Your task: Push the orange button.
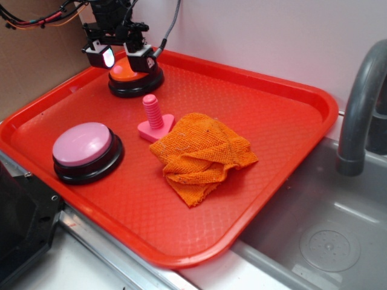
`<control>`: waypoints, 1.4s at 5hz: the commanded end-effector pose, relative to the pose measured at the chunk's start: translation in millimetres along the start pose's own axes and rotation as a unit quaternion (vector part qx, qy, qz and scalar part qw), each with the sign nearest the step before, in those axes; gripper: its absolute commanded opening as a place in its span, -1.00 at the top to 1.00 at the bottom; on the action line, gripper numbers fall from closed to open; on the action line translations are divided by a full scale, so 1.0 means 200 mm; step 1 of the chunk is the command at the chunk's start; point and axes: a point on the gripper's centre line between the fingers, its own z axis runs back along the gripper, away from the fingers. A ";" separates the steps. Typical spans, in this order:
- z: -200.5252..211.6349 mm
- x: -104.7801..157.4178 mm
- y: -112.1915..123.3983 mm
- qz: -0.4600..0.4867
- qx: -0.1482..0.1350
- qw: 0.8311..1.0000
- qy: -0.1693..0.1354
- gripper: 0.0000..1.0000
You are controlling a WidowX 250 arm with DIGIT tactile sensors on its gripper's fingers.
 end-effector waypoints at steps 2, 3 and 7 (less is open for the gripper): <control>0.36 -0.08 0.05 0.013 -0.020 0.996 -0.084 -1.00; 0.39 -0.08 0.04 0.009 -0.008 0.995 -0.095 -1.00; 0.46 -0.05 -0.03 -0.015 -0.017 0.994 -0.106 -1.00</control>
